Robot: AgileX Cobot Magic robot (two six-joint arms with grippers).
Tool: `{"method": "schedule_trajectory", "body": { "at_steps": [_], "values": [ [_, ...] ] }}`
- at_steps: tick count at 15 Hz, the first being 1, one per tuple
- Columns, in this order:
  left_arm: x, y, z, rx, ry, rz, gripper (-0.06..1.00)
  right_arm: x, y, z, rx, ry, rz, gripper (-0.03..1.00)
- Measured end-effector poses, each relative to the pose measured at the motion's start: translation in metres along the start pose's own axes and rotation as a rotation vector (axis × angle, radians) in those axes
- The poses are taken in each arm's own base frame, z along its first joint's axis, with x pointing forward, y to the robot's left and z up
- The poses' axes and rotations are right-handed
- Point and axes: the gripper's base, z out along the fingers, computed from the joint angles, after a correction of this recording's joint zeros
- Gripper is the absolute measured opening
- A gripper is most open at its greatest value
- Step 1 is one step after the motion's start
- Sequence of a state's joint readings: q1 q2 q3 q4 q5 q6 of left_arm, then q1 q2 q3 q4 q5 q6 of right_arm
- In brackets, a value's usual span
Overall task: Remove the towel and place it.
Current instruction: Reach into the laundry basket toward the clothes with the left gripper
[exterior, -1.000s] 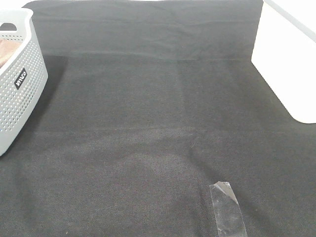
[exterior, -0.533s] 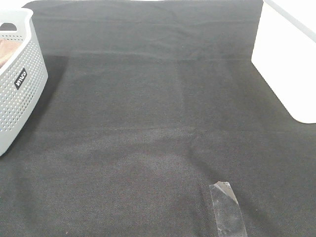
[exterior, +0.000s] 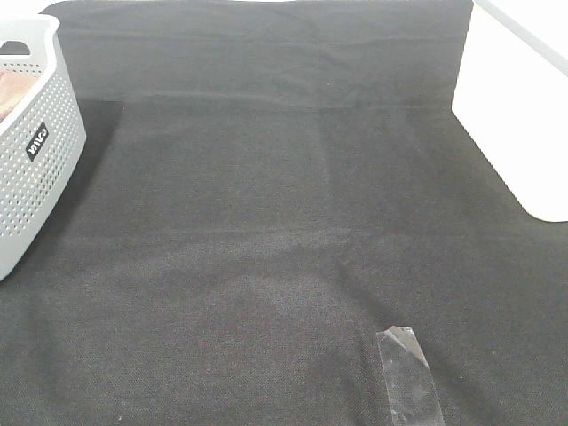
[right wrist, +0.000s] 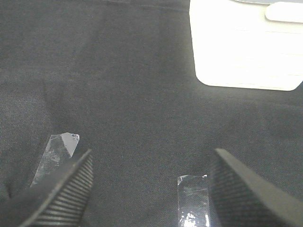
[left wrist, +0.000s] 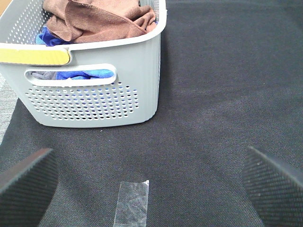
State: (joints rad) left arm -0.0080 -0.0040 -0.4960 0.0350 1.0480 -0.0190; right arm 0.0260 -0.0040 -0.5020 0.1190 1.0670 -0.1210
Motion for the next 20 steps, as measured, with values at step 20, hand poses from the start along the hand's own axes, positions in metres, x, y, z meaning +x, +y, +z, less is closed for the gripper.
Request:
{"method": "schedule_trajectory", "body": {
  "at_steps": [20],
  "values": [
    [-0.236,0.015,0.286,0.052,0.669,1.057,0.96,0.0,0.0,0.0,0.0,0.0,0.0,0.68]
  ]
}}
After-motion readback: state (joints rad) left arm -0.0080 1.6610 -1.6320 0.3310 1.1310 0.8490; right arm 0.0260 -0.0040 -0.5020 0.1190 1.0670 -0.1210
